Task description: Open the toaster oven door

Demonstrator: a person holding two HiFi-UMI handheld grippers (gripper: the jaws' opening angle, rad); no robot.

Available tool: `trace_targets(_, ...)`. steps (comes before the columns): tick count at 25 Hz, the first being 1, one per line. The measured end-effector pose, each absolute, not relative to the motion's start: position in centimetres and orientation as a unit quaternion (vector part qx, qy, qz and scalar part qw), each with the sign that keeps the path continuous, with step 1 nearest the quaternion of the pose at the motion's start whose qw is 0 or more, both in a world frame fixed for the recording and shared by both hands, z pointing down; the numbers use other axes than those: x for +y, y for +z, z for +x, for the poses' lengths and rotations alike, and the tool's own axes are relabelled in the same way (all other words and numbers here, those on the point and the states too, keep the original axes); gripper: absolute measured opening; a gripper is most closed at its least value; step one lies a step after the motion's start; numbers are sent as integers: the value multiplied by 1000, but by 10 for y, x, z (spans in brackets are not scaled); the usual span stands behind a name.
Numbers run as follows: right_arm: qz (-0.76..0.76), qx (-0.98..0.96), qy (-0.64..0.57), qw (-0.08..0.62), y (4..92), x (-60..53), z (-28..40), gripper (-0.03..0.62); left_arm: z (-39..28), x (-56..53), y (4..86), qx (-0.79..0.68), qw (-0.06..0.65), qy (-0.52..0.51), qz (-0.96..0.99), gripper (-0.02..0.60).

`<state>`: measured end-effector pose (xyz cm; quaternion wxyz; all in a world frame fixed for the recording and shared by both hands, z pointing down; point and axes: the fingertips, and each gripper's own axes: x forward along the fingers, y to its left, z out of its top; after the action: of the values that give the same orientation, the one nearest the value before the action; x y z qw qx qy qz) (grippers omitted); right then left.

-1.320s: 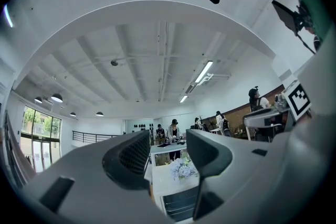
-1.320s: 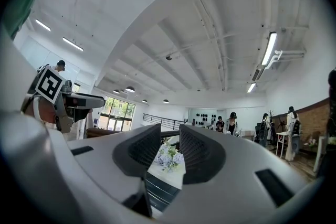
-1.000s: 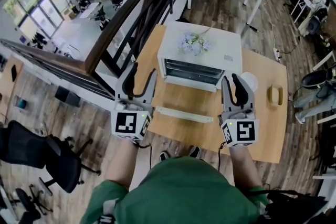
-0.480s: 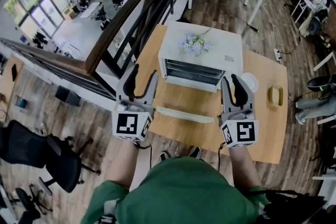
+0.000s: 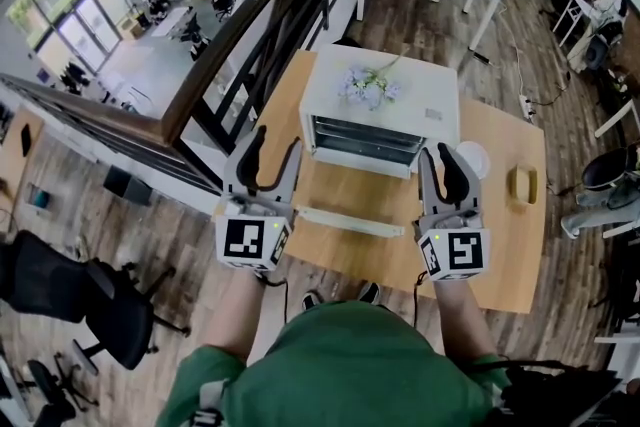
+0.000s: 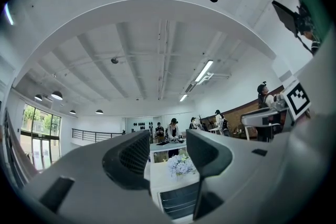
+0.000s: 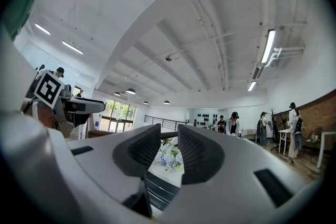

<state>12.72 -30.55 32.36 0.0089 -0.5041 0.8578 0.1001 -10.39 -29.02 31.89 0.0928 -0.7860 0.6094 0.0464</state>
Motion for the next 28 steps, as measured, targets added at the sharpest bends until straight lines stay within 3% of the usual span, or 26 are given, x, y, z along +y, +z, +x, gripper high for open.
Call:
trace_targets(5, -506, 856, 100, 4, 324, -303, 128, 111, -105, -286, 318, 610, 93, 47, -786, 229)
trace_targets(8, -508, 856, 96, 3, 326, -303, 131, 71, -104, -286, 320, 609, 91, 46, -786, 229)
trace_targets(28, -497, 861, 105, -1, 323, -296, 128, 69, -99, -282, 326, 606, 83, 36, -790, 229)
